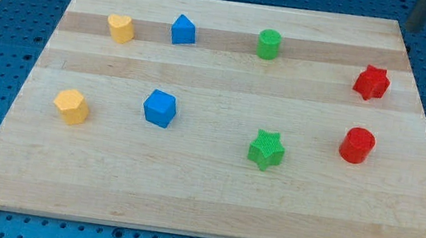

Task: Move the red star slightly down

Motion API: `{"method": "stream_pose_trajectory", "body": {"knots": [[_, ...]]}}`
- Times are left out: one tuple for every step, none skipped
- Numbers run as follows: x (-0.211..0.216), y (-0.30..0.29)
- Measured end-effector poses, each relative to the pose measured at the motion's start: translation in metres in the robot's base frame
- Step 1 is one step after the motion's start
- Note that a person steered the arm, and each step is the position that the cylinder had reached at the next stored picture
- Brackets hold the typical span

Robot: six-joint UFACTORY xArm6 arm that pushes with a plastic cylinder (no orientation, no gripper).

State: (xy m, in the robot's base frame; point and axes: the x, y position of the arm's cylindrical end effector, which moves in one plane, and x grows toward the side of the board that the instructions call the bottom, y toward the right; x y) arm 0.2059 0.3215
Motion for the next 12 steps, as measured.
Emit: {"method": "stream_pose_trajectory", "body": {"knots": [[0.0,0.02],[0.023,-0.03],[0.024,-0.031],[0.02,-0.053],[0.01,-0.105],[0.01,-0.105],[0.052,-0.103],[0.055,-0.103],[0.055,-0.103],[0.049,-0.103],[0.045,-0.103],[0.043,-0.082]]}}
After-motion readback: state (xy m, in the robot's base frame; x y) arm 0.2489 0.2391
